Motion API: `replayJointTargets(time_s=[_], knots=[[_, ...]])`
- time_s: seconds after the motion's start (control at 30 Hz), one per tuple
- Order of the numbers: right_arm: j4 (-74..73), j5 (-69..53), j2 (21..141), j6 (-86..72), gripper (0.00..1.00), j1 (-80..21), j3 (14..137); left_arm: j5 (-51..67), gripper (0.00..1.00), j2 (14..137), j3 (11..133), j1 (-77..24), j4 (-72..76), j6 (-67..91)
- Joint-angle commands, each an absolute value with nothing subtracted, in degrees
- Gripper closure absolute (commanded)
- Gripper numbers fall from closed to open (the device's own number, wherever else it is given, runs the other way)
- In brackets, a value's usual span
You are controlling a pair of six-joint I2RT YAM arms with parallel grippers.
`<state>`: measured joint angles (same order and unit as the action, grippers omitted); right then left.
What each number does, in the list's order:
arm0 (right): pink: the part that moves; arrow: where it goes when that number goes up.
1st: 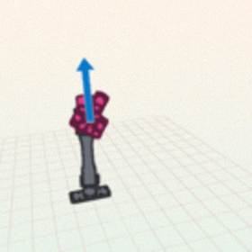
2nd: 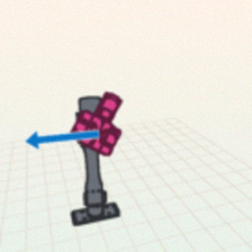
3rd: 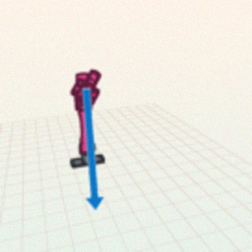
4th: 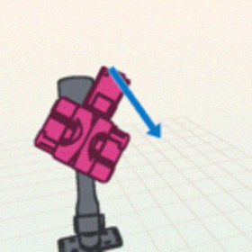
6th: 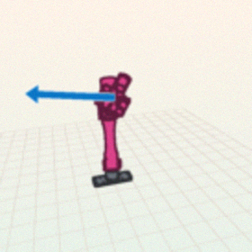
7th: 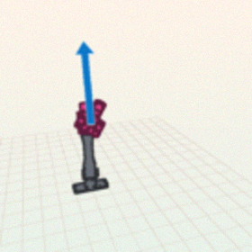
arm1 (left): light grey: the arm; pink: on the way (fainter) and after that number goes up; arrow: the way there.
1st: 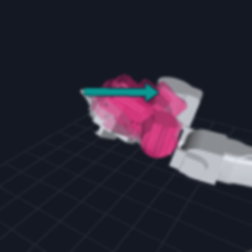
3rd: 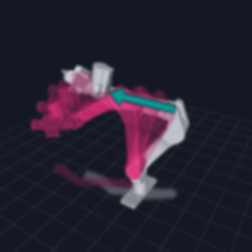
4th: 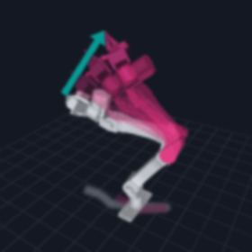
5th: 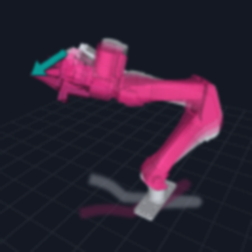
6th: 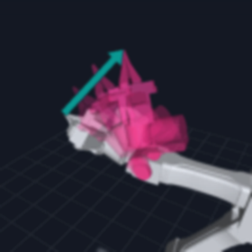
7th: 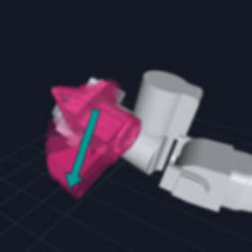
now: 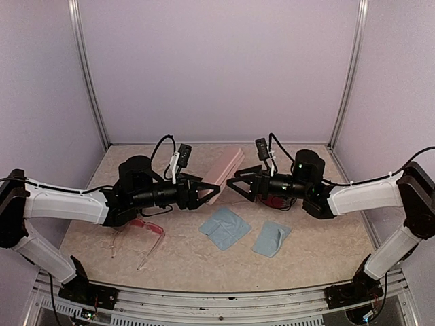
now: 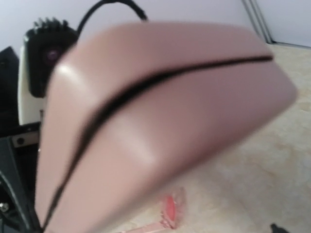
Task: Organize the sunglasses
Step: Pass from the left arm to the right
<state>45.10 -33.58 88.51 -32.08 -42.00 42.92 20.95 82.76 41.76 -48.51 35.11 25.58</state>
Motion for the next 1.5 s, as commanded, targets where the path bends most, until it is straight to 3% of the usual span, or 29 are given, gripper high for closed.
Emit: replayJointTargets(time_s=[0.0,0.93,1.47], knots=[[51.47,-37.46,89.80,-32.21,0.00,-42.75,42.64,25.75,1.00,80.73,40.78,-48.96,43.32,28.20],[55.79,-34.79,89.97,-33.46,0.03,-43.84,43.59,29.40,1.00,82.09,39.64,-49.04,48.94,32.08],[40.82,-23.22,89.45,-40.58,0.02,-43.86,49.28,0.68,1.00,81.12,45.03,-54.81,28.97,20.67]])
